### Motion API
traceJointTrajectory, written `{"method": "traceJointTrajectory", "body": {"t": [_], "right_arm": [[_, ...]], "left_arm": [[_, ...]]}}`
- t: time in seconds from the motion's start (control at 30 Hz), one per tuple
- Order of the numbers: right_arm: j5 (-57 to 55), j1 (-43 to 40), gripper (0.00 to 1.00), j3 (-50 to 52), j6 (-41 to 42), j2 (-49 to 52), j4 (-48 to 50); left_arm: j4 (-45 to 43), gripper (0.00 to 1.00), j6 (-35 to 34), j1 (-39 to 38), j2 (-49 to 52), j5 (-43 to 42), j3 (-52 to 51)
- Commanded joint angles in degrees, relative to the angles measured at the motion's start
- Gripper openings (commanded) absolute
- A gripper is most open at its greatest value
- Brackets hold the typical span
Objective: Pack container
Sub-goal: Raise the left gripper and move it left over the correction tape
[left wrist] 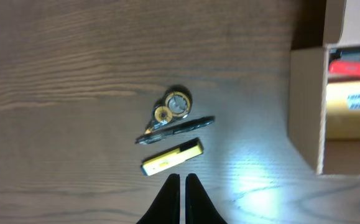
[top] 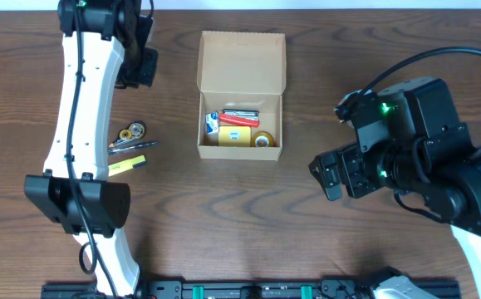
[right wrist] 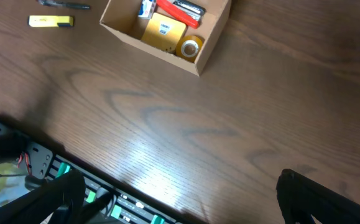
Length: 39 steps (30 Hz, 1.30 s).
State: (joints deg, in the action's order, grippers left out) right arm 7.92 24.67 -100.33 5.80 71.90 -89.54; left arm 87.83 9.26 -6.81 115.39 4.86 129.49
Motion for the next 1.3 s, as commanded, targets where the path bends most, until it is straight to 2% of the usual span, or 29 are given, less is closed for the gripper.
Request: {"method": "traceJointTrajectory", "body": {"t": [0.0,0.2,0.33,0.43,0.5,0.63,0.83,1.0,1.03,1.07,1.1,1.13,1.2,1.27], "right_arm": [[-0.20,-0.31,0.99,-0.09,-0.74,0.07,-0.07],[-0.20,-0.31,0.99,-0.09,-0.74,0.07,-0.07],[-0.20,-0.31,0.99,-0.09,-0.74,0.07,-0.07],[-0.20,-0.31,0.99,-0.09,-0.74,0.07,-0.07],[-0.17,-0.31,0.99,-0.09,-0.74,0.07,-0.07],[-0.20,-0.31,0.99,-0.09,-0.74,0.07,-0.09],[-0.17,-0.31,0.99,-0.09,-0.74,0.07,-0.07],[-0.17,-0.31,0.99,-0.09,-0.74,0.07,-0.07],[-0.20,-0.31,0.99,-0.09,-0.74,0.07,-0.07],[-0.20,-0.31,0.99,-0.09,-0.74,0.07,-0.09],[-0.20,-0.31,0.99,-0.09,-0.72,0.07,-0.07],[-0.20,-0.31,0.99,-0.09,-0.74,0.07,-0.07],[-0.20,-0.31,0.99,-0.09,-0.74,0.07,-0.07],[-0.20,-0.31,0.99,-0.09,-0.74,0.07,-0.07]], "left_arm": [[1.20,0.06,6.10,1.20,-0.02,-1.18,0.63],[2.91,0.06,12.20,7.76,-2.86,-23.78,-0.79],[0.59,0.06,13.46,14.93,-8.90,-28.83,-8.26],[-2.93,0.06,13.53,17.86,-15.02,-28.37,-17.70],[-7.06,0.06,13.51,18.03,-20.92,-24.04,-26.75],[-11.06,0.06,14.10,17.99,-26.53,-19.80,-35.30],[-18.73,0.06,14.23,17.99,-31.54,-10.47,-48.54],[-27.17,0.06,18.08,17.99,-31.71,-8.13,-57.72],[-29.29,0.11,18.84,17.99,-31.54,-7.30,-59.36],[-30.64,0.27,19.28,17.99,-31.32,-6.80,-60.37],[-32.13,0.50,19.34,17.99,-30.93,-6.21,-61.27],[-33.22,0.64,19.34,17.99,-30.34,-6.12,-61.90],[-34.21,0.77,19.28,17.99,-29.05,-6.27,-62.05],[-35.10,0.96,19.26,17.99,-27.74,-6.38,-62.05]]}}
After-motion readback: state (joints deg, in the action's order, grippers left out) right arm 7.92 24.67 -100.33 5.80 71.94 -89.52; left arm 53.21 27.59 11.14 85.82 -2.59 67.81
